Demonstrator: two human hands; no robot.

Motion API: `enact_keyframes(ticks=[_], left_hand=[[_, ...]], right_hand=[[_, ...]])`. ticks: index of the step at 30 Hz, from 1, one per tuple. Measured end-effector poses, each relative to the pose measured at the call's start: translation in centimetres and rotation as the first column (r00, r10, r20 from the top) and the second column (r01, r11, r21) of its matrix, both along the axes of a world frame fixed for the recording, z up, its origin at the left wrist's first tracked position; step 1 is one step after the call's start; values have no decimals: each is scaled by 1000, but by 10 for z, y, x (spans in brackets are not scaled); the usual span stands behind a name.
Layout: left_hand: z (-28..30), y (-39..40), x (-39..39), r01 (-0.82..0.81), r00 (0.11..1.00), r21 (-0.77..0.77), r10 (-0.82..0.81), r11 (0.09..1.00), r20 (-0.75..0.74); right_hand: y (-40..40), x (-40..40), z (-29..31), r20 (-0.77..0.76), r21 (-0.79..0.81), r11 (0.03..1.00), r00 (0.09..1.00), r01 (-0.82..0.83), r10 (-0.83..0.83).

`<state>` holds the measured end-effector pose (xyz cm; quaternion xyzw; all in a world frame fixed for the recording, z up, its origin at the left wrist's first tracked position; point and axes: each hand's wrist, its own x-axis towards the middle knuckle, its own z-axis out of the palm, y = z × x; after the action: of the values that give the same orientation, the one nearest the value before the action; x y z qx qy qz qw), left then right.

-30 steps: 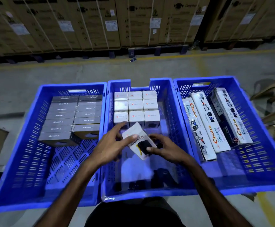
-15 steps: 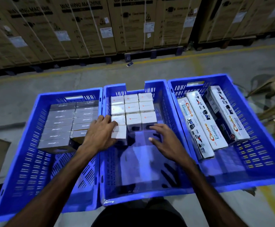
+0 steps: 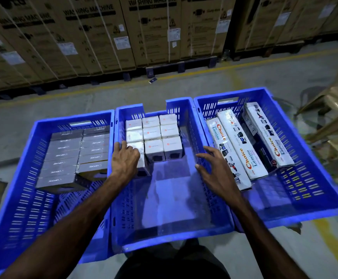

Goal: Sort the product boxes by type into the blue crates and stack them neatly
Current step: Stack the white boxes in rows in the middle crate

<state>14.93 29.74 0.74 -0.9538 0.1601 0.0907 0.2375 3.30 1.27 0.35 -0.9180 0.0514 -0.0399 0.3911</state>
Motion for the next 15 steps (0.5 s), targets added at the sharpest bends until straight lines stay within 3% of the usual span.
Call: enact_keyframes(ticks=[7, 15], left_hand=[[-12, -1, -17, -49, 996, -32, 51, 998, 67], [-18, -5, -42, -52, 988, -207, 80, 977, 131]], right_hand=[[-8, -6, -2, 5, 46, 997, 998, -63, 63], [-23, -16, 8, 44, 160, 986, 998, -47, 40]])
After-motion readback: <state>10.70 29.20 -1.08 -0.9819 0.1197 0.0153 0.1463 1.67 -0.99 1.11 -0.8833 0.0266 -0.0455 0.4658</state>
